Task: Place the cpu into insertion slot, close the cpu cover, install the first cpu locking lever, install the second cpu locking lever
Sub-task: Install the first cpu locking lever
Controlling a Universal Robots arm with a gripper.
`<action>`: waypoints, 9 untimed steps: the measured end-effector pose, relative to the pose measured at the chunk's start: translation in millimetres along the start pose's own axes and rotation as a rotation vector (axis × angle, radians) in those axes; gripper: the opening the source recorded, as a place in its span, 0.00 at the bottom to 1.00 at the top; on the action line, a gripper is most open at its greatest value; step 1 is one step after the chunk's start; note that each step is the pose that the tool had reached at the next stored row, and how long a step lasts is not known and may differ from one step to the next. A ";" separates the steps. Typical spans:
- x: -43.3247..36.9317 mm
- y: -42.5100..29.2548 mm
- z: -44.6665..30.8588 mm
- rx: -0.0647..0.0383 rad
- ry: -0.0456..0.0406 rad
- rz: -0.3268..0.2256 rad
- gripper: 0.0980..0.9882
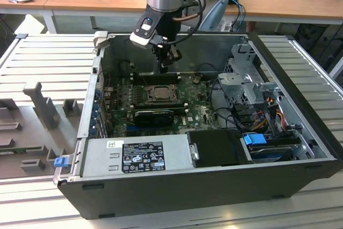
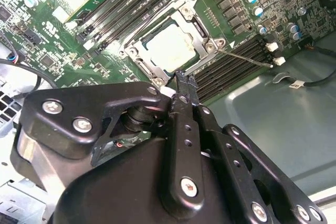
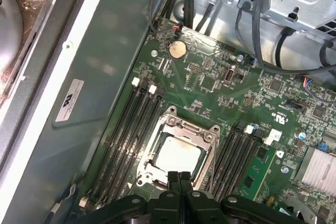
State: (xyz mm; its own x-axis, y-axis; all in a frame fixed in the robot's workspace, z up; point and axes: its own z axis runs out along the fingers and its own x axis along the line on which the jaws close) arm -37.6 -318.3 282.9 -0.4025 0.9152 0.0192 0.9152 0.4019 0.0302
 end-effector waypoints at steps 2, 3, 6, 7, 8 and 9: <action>0.0 0.0 0.0 0.000 0.0004 -0.009 0.01; 0.0 0.0 0.0 0.000 0.0005 -0.013 0.01; 0.0 0.0 0.0 0.001 0.0008 -0.027 0.01; 0.0 0.0 0.0 0.001 0.0010 -0.031 0.01; 0.0 0.0 0.0 0.001 0.0012 -0.036 0.01; 0.0 0.0 0.0 0.001 0.0013 -0.040 0.01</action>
State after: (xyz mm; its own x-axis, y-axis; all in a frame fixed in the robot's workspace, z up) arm -37.6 -318.3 282.8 -0.4391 0.8982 0.0193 0.8982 0.4385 0.0302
